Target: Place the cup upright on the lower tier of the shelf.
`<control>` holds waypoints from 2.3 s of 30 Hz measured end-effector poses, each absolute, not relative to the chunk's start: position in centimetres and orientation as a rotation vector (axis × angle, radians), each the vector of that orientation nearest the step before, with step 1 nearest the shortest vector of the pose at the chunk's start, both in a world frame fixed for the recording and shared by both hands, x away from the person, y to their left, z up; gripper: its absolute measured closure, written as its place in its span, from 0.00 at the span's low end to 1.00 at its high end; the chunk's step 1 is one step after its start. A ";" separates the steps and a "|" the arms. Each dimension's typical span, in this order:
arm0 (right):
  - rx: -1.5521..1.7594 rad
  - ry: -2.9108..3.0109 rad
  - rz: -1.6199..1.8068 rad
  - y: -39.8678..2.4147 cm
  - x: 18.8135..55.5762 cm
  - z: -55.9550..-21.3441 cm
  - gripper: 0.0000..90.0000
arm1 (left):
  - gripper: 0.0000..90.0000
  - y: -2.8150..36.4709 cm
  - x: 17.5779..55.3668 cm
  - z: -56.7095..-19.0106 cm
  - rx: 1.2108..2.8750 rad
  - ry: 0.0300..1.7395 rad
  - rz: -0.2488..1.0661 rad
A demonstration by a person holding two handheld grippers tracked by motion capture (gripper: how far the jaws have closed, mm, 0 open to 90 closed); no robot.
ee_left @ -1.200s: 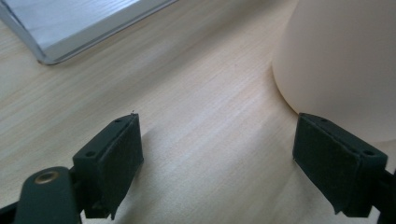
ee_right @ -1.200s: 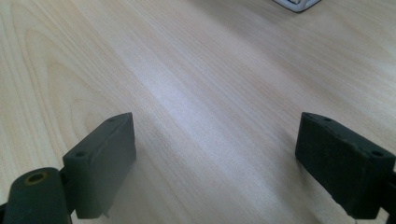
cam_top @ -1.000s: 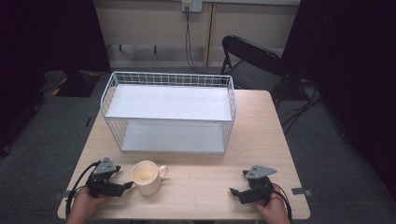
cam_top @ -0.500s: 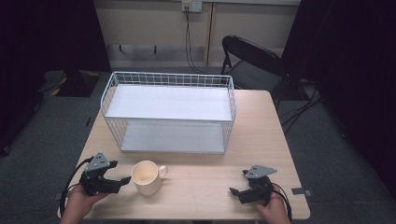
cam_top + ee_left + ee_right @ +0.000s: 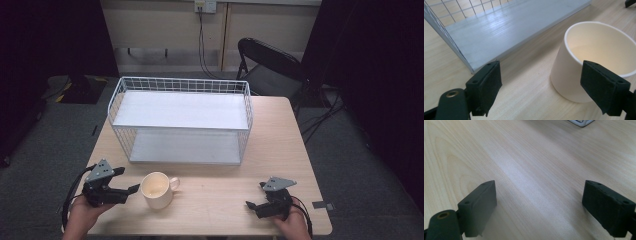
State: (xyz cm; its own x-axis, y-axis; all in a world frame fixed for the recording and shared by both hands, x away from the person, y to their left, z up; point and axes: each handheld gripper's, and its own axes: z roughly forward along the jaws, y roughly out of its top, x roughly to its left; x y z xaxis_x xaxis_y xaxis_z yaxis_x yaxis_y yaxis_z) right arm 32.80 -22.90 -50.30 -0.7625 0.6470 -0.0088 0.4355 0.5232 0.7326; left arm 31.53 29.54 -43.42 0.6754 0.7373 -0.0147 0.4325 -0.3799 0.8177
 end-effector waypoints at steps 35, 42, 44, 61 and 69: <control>0.907 2.486 1.080 -22.9 32.8 -50.3 0.13 | 0.22 28.9 31.8 -40.6 1.896 0.905 0.439; 0.908 2.486 1.080 -22.9 32.8 -50.3 0.13 | 0.26 27.9 32.1 -41.3 1.927 0.877 0.432; 0.907 2.486 1.080 -22.9 32.8 -50.3 0.13 | 0.27 27.6 32.2 -41.6 1.927 0.882 0.420; 0.907 2.486 1.080 -22.9 32.8 -50.3 0.13 | 0.44 26.2 32.6 -43.5 1.962 0.856 0.408; 0.907 2.486 1.080 -22.9 32.8 -50.3 0.13 | 0.53 26.2 32.9 -43.9 1.965 0.869 0.362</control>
